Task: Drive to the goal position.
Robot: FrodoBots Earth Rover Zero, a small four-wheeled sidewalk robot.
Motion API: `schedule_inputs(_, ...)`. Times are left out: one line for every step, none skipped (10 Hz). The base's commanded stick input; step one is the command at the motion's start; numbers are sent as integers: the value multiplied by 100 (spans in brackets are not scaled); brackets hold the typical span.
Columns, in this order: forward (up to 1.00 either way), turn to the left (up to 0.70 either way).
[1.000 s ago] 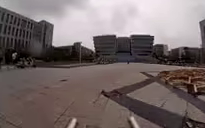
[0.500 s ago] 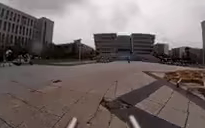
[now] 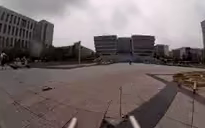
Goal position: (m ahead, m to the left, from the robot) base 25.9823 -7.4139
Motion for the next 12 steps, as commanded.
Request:
schedule_inputs(100,0)
schedule_inputs(100,-8)
schedule_inputs(100,-22)
schedule_inputs(100,-1)
schedule_inputs(100,-24)
schedule_inputs(100,-29)
schedule_inputs(100,-29)
schedule_inputs(100,-29)
schedule_inputs(100,-29)
schedule_inputs(100,-25)
schedule_inputs(100,0)
schedule_inputs(100,0)
